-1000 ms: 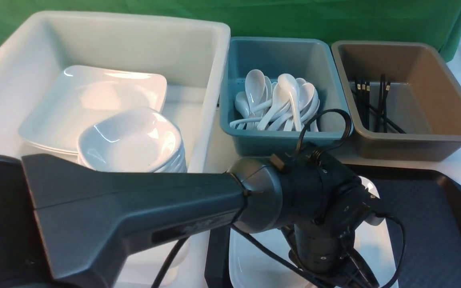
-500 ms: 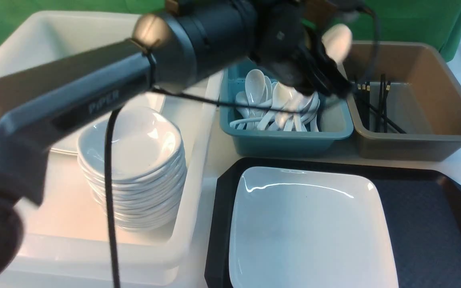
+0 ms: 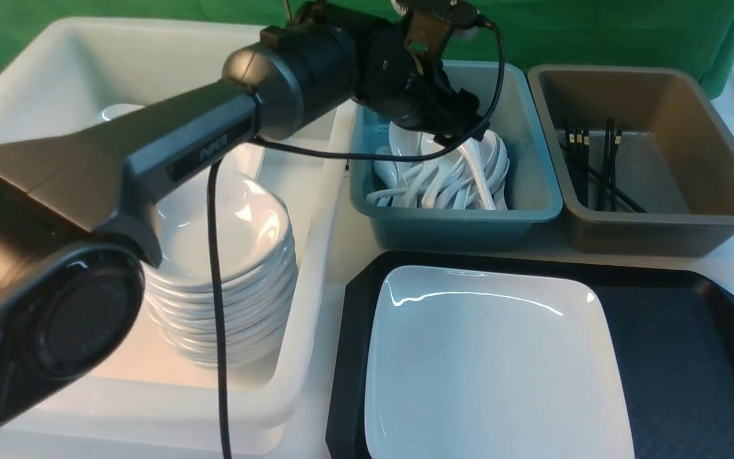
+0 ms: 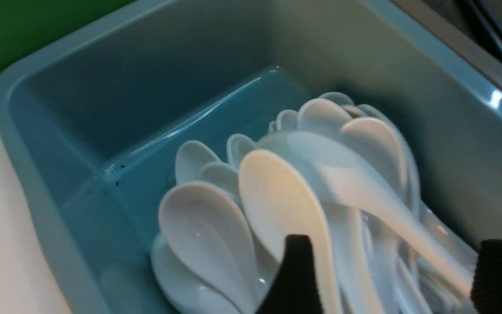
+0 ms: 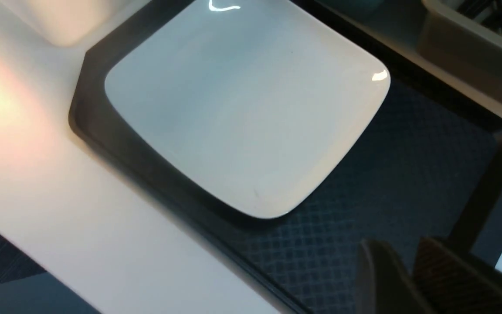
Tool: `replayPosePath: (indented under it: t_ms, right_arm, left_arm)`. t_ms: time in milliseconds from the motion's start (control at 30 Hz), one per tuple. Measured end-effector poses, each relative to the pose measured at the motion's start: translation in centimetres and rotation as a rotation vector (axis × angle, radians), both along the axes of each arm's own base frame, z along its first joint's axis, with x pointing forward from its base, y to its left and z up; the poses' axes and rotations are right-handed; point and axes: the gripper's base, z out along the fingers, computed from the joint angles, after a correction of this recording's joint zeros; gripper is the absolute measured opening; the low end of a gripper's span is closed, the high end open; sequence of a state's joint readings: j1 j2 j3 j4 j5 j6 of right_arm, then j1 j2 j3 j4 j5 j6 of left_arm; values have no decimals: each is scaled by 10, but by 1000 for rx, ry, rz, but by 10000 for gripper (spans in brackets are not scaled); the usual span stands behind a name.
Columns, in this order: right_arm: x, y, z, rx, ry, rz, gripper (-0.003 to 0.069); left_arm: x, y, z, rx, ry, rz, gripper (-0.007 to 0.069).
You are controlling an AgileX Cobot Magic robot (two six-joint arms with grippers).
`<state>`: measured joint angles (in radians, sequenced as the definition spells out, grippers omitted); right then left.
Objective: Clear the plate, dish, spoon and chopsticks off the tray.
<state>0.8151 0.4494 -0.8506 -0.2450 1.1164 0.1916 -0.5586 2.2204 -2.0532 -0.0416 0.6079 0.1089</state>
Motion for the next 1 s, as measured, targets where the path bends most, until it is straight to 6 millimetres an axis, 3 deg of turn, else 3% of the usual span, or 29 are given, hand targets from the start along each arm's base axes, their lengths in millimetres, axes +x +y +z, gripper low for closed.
replayPosePath:
  t_ms: [33, 133, 167, 233, 300, 367, 400, 533, 633, 733, 767, 800, 833, 1000]
  right_arm:
    - [0, 0, 0, 0, 0, 0, 164]
    - [0, 0, 0, -4, -2, 4, 165]
    - [0, 0, 0, -6, -3, 6, 165]
    - [0, 0, 0, -15, -8, 16, 165]
    - [0, 0, 0, -16, -9, 18, 165]
    - [0, 0, 0, -17, -9, 18, 165]
    - [0, 0, 0, -18, -10, 17, 165]
    - [0, -1, 0, -23, -15, 14, 165]
    - [1, -1, 0, -22, -18, 13, 165]
    - [1, 0, 1, -20, -21, 14, 165]
    - [1, 0, 1, -20, -22, 14, 165]
    - [1, 0, 1, -17, -21, 12, 165]
    - [1, 0, 1, -15, -20, 10, 165]
    - [1, 0, 1, -8, -15, 2, 165]
  left_arm:
    - [-2, 1, 4, 1, 3, -1, 538]
    - [-26, 14, 44, 46, 56, -25, 519]
    - [-28, 15, 46, 57, 57, -34, 514]
    - [-59, 23, 73, 189, 108, -140, 394]
    - [-92, 24, 86, 289, 144, -262, 260]
    - [-119, 21, 88, 346, 169, -364, 156]
    - [-143, 17, 85, 380, 184, -442, 70]
    - [-205, 15, 68, 488, 181, -634, 16]
    - [-242, 22, 43, 583, 149, -802, 22]
    - [-264, 29, 9, 655, 115, -947, 76]
    - [-264, 29, 6, 658, 115, -952, 83]
    - [-268, 31, -14, 674, 101, -979, 155]
    - [-268, 32, -21, 684, 103, -984, 172]
    - [-264, 30, -46, 703, 43, -999, 389]
